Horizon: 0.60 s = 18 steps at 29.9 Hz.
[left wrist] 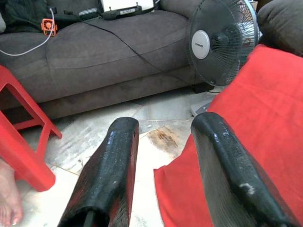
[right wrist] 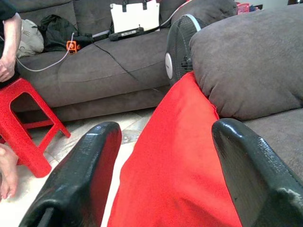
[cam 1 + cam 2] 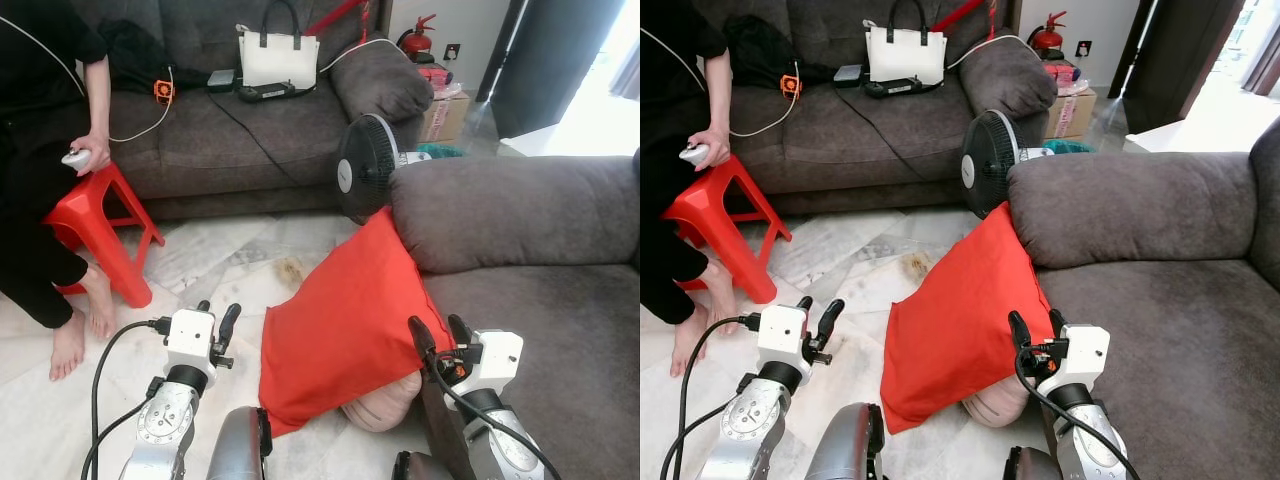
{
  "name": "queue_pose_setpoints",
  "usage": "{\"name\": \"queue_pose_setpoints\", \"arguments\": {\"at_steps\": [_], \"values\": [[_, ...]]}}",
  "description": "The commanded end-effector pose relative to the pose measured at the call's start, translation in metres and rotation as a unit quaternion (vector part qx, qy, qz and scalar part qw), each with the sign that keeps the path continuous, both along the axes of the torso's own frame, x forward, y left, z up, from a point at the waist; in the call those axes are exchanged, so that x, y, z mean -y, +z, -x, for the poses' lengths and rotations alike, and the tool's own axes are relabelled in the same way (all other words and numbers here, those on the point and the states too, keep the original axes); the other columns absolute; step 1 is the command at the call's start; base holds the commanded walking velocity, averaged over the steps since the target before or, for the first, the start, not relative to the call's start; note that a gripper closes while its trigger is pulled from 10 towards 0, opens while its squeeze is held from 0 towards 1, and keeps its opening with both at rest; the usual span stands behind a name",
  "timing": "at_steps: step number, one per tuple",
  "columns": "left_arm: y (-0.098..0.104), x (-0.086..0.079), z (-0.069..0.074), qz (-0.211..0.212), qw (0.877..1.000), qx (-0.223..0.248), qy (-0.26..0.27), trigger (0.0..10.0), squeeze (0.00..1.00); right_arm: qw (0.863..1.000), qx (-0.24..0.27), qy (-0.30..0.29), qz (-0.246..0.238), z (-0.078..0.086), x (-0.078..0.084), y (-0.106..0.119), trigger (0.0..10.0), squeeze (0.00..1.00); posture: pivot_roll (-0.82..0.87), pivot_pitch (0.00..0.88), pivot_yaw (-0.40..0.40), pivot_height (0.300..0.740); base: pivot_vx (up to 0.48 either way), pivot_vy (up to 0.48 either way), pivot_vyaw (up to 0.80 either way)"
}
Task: Move the pillow to the sofa from floor
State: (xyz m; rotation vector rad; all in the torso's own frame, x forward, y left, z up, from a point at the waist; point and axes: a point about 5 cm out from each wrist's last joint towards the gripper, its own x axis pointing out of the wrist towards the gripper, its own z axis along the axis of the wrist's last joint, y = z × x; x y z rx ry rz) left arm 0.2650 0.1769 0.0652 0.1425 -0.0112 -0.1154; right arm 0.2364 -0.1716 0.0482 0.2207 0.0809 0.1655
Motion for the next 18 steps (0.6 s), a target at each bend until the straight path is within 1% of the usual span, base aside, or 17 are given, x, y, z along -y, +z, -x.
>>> {"name": "queue_pose_setpoints", "arguments": {"at_steps": [1,6,15,18], "values": [[0.0010,0.0014,-0.0003,0.006,1.000,-0.001,-0.006,10.0,0.00,1.000,0.003,-0.004,-0.005,-0.0015,0.0009,0.0008,10.0,0.00,0.06,0.022,-0.015,0.605,0.000,0.000,0.00],[0.0013,0.0047,-0.0011,0.009,1.000,-0.002,-0.015,10.0,0.00,1.000,0.004,-0.004,-0.005,-0.0018,0.0006,0.0010,10.0,0.00,0.06,0.025,-0.016,0.605,0.000,0.000,0.00],[0.0007,0.0053,-0.0008,0.008,1.000,-0.005,-0.016,10.0,0.00,1.000,0.004,-0.007,-0.003,-0.0013,0.0013,0.0004,10.0,0.00,0.05,0.027,-0.017,0.605,0.000,0.000,0.00],[0.0009,0.0051,-0.0008,0.003,1.000,-0.004,-0.014,10.0,0.00,1.000,-0.010,-0.008,0.006,-0.0017,0.0016,-0.0022,10.0,0.00,0.05,0.027,-0.017,0.605,0.000,0.000,0.00]]}}
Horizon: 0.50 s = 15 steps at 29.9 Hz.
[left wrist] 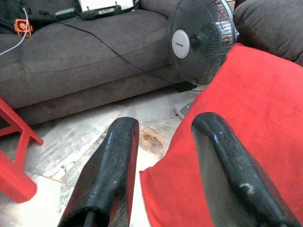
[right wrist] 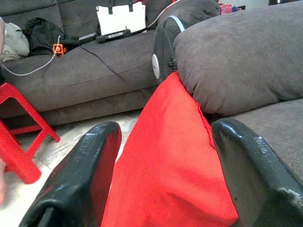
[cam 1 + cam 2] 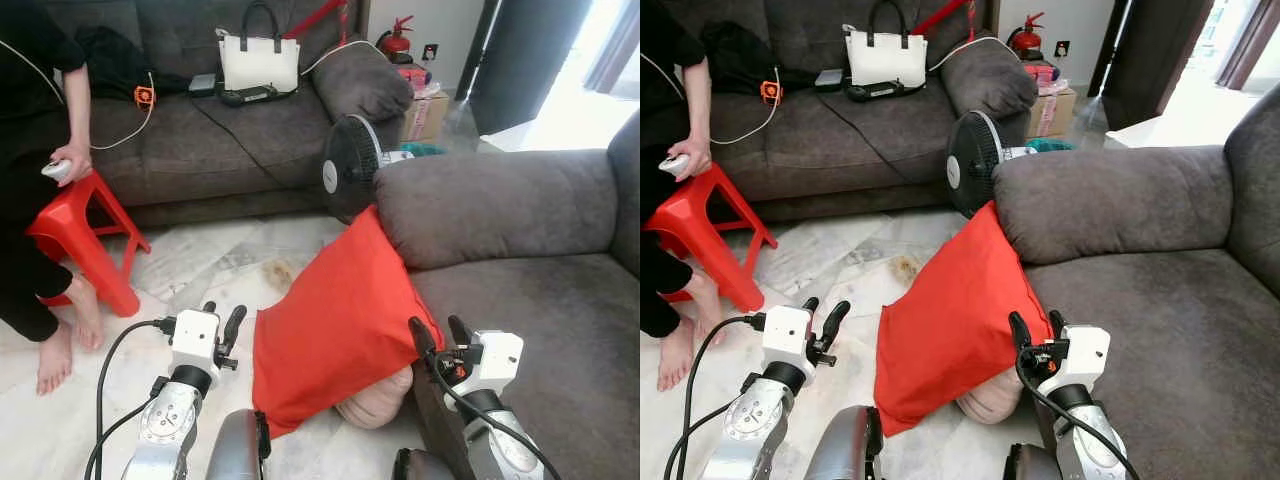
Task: Move the pillow to the sofa from floor
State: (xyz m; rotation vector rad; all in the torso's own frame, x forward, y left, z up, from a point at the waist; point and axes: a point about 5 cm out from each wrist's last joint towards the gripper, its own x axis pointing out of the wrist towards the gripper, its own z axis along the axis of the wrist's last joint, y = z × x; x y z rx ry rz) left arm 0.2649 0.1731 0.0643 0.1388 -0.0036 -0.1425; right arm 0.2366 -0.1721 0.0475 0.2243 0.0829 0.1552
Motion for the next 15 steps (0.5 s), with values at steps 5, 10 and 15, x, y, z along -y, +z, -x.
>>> {"name": "queue_pose_setpoints", "arguments": {"at_steps": [5,10,15], "values": [[0.0021,0.0012,-0.0013,-0.001,1.000,0.002,0.000,10.0,0.00,1.000,-0.018,-0.001,0.012,-0.0022,0.0001,-0.0046,10.0,0.00,0.06,0.029,-0.017,0.585,0.000,0.000,0.00],[0.0022,0.0024,-0.0015,-0.001,1.000,0.000,-0.002,10.0,0.00,1.000,-0.012,-0.005,0.020,-0.0025,0.0009,-0.0039,10.0,0.00,0.05,0.028,-0.018,0.572,0.000,0.000,0.00],[0.0027,0.0056,-0.0013,0.004,1.000,0.001,-0.008,10.0,0.00,1.000,-0.008,-0.020,0.018,-0.0041,0.0041,-0.0018,10.0,0.00,0.05,0.030,-0.023,0.572,0.000,0.000,0.00]]}}
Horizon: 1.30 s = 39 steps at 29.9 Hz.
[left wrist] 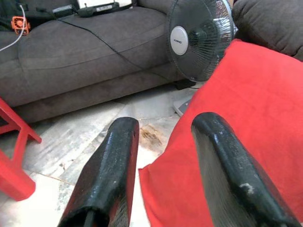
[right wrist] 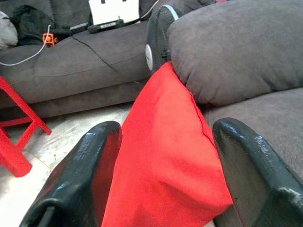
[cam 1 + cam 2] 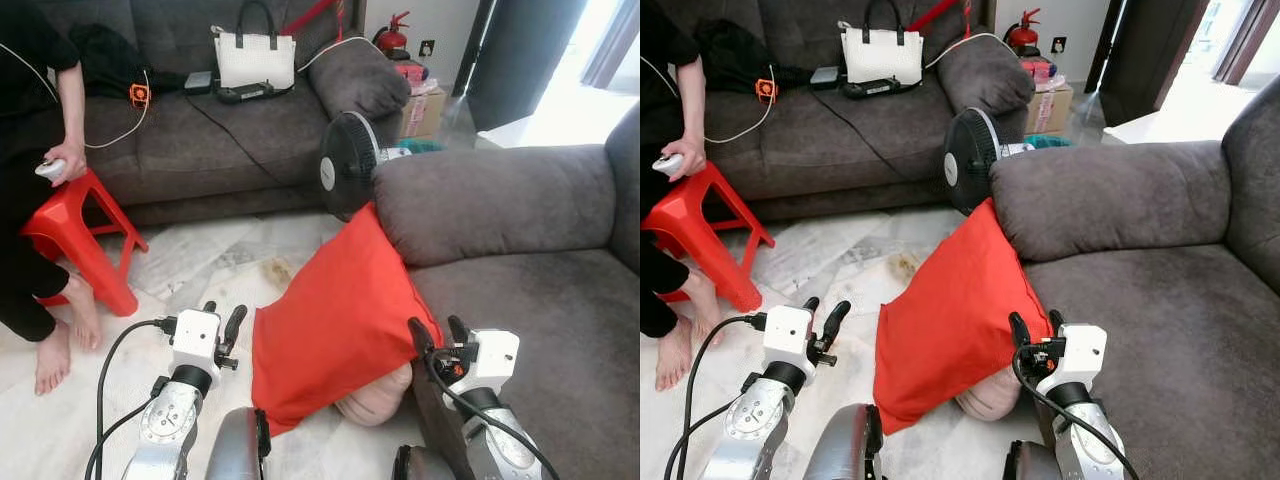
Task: Move the pillow to the sofa from floor
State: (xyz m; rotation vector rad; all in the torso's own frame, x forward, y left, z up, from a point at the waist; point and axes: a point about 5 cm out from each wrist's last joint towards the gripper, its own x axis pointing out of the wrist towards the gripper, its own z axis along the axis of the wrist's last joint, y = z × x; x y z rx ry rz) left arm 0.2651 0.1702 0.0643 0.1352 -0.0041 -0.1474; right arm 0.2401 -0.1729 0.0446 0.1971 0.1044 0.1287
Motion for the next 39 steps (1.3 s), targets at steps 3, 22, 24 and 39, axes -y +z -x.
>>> {"name": "queue_pose_setpoints", "arguments": {"at_steps": [3,22,24,39], "values": [[0.0027,0.0032,-0.0008,0.002,1.000,0.001,-0.006,10.0,0.00,1.000,0.000,-0.006,0.005,-0.0008,0.0039,0.0009,10.0,0.00,0.05,0.030,-0.023,0.572,0.000,0.000,0.00],[0.0035,0.0048,-0.0011,0.005,1.000,0.001,-0.008,10.0,0.00,1.000,-0.001,0.003,0.011,-0.0017,0.0007,-0.0006,10.0,0.00,0.05,0.028,-0.024,0.518,0.000,0.000,0.00],[0.0036,0.0049,-0.0011,0.005,1.000,0.001,-0.009,10.0,0.00,1.000,0.000,0.003,0.011,-0.0017,0.0012,-0.0001,10.0,0.00,0.05,0.028,-0.024,0.518,0.000,0.000,0.00],[0.0033,0.0077,-0.0018,0.005,1.000,-0.002,-0.022,10.0,0.00,1.000,-0.001,0.003,0.013,-0.0023,0.0018,-0.0005,10.0,0.00,0.05,0.026,-0.021,0.518,0.241,0.000,0.00]]}}
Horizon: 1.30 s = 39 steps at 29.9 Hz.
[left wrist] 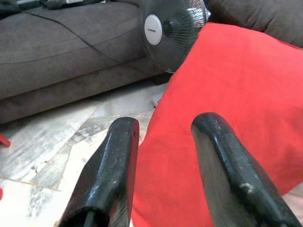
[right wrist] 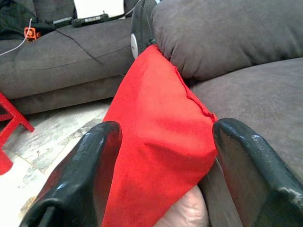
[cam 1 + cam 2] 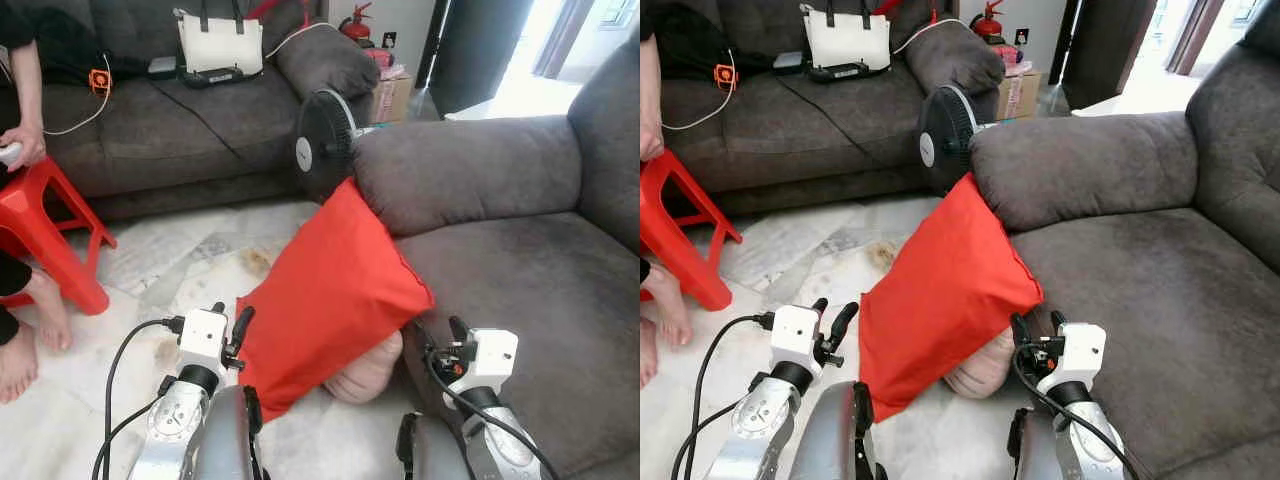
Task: Move the pillow to the sofa from floor
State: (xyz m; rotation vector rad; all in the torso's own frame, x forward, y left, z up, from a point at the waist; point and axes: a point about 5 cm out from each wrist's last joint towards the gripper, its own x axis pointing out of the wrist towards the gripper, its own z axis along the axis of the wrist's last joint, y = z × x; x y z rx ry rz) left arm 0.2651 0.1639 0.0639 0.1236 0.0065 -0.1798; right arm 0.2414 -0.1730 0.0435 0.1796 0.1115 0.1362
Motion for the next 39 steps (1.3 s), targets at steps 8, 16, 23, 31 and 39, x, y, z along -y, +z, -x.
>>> {"name": "queue_pose_setpoints", "arguments": {"at_steps": [8,16,23,31,39], "values": [[0.003,0.003,-0.002,0.002,1.000,0.003,-0.011,10.0,0.00,1.000,0.001,-0.002,0.004,-0.001,0.002,0.000,10.0,0.00,0.05,0.026,-0.022,0.518,0.315,0.000,0.00],[0.002,0.002,-0.001,0.001,1.000,0.001,-0.013,10.0,0.00,1.000,-0.002,-0.001,0.003,-0.001,0.001,-0.001,10.0,0.00,0.05,0.028,-0.021,0.518,0.323,0.000,0.00],[0.002,0.002,-0.001,0.001,1.000,0.000,-0.014,10.0,0.00,1.000,-0.006,0.001,0.003,-0.001,0.000,-0.003,10.0,0.00,0.05,0.029,-0.022,0.518,0.326,0.000,0.00],[-0.001,0.003,0.000,0.001,1.000,-0.006,-0.016,10.0,0.00,1.000,-0.020,0.006,0.007,0.001,0.001,-0.007,10.0,0.00,0.05,0.030,-0.025,0.518,0.319,0.000,0.00],[-0.003,0.004,0.000,-0.001,1.000,-0.011,-0.014,10.0,0.00,0.999,-0.027,0.014,0.008,0.002,0.000,-0.010,10.0,0.00,0.05,0.031,-0.027,0.518,0.295,0.000,0.00]]}}
